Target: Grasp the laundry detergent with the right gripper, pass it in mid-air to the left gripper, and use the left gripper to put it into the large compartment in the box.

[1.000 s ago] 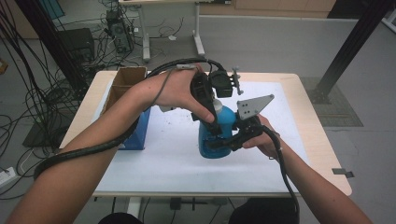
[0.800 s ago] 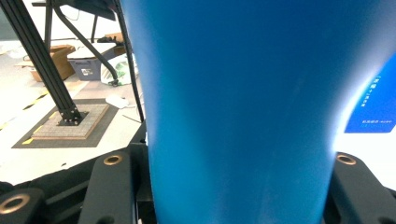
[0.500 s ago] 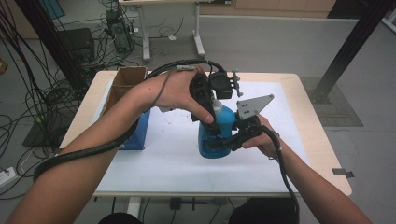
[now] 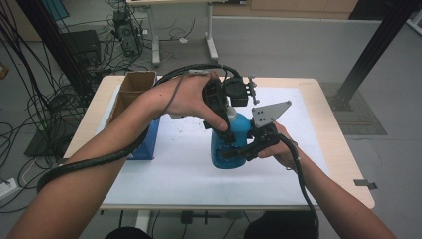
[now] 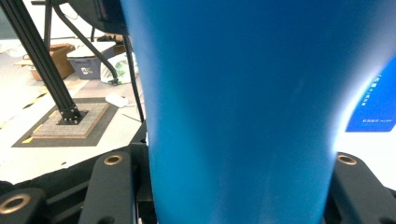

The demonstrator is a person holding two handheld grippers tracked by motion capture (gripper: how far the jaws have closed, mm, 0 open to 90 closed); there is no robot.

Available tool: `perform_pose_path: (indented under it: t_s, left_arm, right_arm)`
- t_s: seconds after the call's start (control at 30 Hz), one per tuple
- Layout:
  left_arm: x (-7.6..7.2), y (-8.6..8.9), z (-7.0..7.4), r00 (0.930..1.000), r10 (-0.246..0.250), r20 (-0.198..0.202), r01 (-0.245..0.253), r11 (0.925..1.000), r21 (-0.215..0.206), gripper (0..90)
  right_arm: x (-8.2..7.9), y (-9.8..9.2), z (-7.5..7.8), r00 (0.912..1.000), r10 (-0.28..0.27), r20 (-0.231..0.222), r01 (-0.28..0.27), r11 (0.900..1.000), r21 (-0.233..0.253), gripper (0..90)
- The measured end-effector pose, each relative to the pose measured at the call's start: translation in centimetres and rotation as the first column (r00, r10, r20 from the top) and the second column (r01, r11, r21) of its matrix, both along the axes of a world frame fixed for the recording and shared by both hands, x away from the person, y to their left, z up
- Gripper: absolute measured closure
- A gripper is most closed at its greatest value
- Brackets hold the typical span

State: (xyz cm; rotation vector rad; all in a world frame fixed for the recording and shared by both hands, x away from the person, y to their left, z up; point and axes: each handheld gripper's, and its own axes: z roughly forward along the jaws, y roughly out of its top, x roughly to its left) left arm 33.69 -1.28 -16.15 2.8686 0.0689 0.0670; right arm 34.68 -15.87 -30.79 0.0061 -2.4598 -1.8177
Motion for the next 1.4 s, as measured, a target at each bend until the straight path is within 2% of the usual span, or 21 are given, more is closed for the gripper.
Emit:
perform_pose_path:
  t_s: [0.27, 0.63, 0.87, 1.4]
  left_arm:
    - [0.0, -0.05, 0.09, 1.0, -0.01, 0.001, 0.01, 0.9999, 0.004, 37.0]
    - [-0.16, -0.15, 0.15, 0.9999, -0.011, 0.011, 0.011, 0.9996, 0.026, 37.5]
    - [-0.15, -0.14, 0.22, 0.9996, -0.014, 0.023, 0.014, 0.9998, 0.017, 37.6]
    - [-0.13, -0.08, 0.23, 0.9997, -0.013, 0.021, 0.013, 0.9999, 0.0, 37.6]
  right_arm:
    - [0.06, 0.04, -0.05, 1.0, -0.001, 0.001, 0.001, 1.0, 0.0, 44.2]
    - [0.06, 0.09, -0.04, 1.0, -0.001, 0.007, 0.001, 1.0, -0.002, 44.1]
    - [0.1, 0.1, -0.02, 0.9999, -0.007, 0.008, 0.007, 1.0, 0.004, 44.2]
    - [0.07, 0.02, 0.01, 0.9999, -0.011, 0.008, 0.011, 1.0, 0.008, 44.2]
